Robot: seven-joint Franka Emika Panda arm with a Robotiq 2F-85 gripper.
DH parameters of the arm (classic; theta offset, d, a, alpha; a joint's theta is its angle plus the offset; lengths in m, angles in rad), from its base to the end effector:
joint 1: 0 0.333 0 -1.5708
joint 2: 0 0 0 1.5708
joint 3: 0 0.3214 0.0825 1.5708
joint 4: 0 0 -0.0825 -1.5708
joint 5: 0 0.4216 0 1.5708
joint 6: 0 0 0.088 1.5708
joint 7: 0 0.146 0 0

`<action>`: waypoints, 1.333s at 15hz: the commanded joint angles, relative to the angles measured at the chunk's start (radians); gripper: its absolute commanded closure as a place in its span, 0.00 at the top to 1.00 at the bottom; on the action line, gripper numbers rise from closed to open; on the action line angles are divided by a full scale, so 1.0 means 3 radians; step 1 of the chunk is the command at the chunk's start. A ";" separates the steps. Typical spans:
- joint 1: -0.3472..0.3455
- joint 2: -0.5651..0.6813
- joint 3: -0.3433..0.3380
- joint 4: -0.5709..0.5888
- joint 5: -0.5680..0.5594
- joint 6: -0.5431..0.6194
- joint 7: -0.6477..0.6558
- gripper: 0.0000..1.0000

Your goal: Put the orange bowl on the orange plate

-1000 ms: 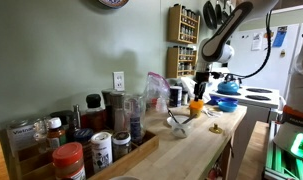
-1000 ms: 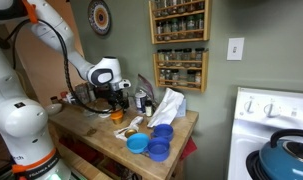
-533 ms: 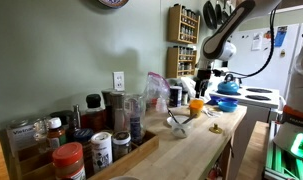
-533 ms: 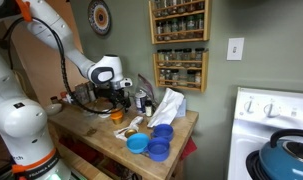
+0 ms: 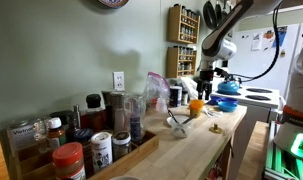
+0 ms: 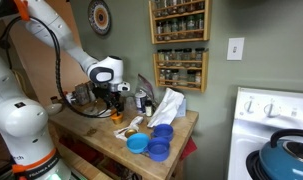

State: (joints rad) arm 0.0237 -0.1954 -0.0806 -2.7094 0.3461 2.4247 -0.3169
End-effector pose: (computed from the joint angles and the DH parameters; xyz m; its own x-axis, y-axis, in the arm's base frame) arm 0.4089 -0.0108 0.2192 0.9989 -0.0044 -0.0474 -0.0157 -0.9705 -0.2405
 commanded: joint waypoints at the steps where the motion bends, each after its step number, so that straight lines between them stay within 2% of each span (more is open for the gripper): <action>1: 0.0068 -0.0044 0.0000 -0.0037 0.0216 -0.0024 0.0037 1.00; 6: 0.0068 0.0021 0.0030 -0.0031 0.0201 0.0020 0.0119 1.00; 20: 0.0175 0.0074 0.0071 -0.0013 0.0435 0.0027 -0.0003 1.00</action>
State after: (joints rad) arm 0.0676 -0.1789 -0.0626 -2.7093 0.4456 2.4248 -0.2986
